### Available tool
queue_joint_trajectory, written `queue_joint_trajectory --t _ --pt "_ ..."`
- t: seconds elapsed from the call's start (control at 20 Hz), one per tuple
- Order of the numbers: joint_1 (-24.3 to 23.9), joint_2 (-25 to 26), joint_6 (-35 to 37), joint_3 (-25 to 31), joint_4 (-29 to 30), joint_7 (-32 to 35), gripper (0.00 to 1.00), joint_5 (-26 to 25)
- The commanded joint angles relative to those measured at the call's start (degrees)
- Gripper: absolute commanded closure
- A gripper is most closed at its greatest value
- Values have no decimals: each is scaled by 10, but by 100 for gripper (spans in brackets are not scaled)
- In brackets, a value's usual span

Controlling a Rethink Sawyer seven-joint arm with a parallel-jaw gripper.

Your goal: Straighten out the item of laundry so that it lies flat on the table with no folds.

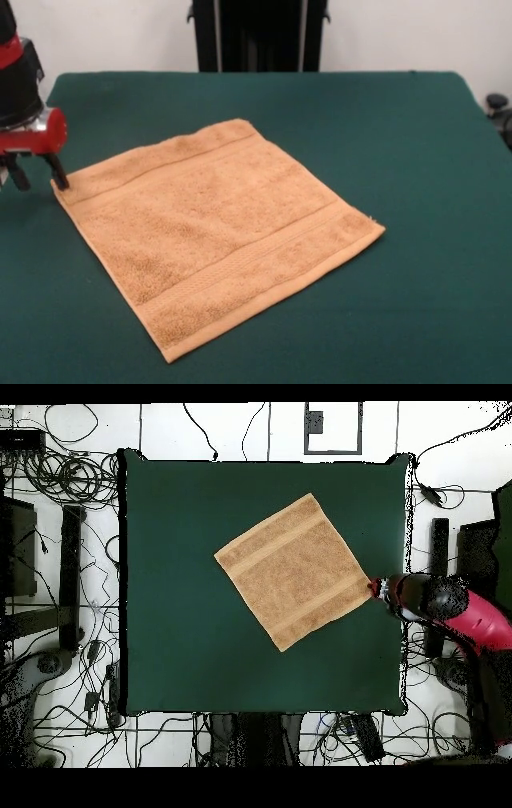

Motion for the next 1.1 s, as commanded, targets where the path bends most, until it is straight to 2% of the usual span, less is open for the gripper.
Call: queue_joint_trajectory --t 0.05,0.3,0.55,0.8,1.1 --pt "55 -144 -30 -66 118 119 0 -17" --pt "77 -178 -28 -101 153 142 0 -2" --pt "75 -168 -70 -108 176 152 0 13" --pt "90 -156 -134 -127 215 199 0 29" --pt "109 -146 -166 -145 252 234 0 79"
